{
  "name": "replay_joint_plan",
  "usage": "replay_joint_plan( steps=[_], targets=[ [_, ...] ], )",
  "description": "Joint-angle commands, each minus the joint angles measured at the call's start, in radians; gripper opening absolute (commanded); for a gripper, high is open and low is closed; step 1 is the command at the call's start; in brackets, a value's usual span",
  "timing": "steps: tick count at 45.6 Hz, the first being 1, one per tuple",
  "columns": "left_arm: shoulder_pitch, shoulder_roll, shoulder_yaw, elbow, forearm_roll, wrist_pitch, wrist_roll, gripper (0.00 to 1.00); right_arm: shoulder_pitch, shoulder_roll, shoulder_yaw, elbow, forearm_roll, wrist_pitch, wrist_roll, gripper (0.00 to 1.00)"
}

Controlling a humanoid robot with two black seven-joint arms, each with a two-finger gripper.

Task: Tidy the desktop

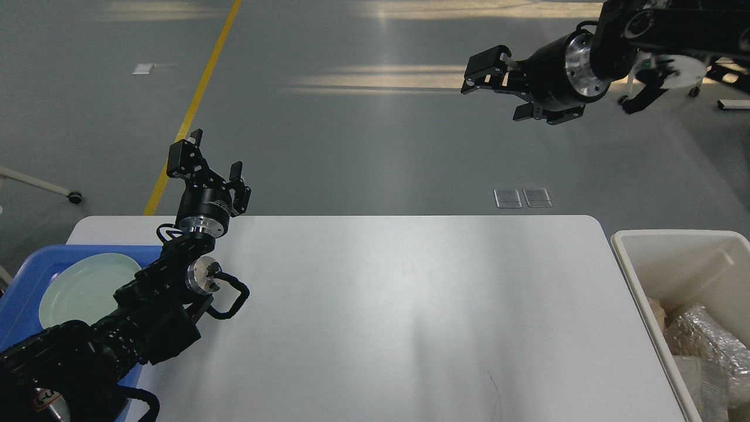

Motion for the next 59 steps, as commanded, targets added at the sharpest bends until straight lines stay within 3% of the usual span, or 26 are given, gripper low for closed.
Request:
replay_joint_plan(
  steps=[1,11,27,37,50,59],
  targets=[
    [0.0,0.0,0.0,0.0,0.0,0.0,0.0,1.0,-0.187,0.059,0.133,-0.138,0.0,-0.162,0.0,1.0],
    [0.0,0.0,0.0,0.0,0.0,0.0,0.0,1.0,-0.386,0.18,0.363,-0.341,0.001,-0.256,0.011,1.0],
    [0.0,0.0,0.0,0.0,0.0,0.0,0.0,1.0,-0.596,0.356,0.699,-0.586,0.0,-0.242,0.011,1.0],
    [0.0,0.0,0.0,0.0,0.0,0.0,0.0,1.0,-0.702,0.411,0.847,-0.645,0.001,-0.262,0.014,1.0],
    [0.0,0.0,0.0,0.0,0.0,0.0,0.0,1.0,-0.823,0.487,1.301,-0.68,0.001,-0.411,0.018,1.0],
    [0.0,0.0,0.0,0.0,0.0,0.0,0.0,1.0,-0.871,0.49,1.412,-0.68,0.001,-0.417,0.02,1.0]
  ],
)
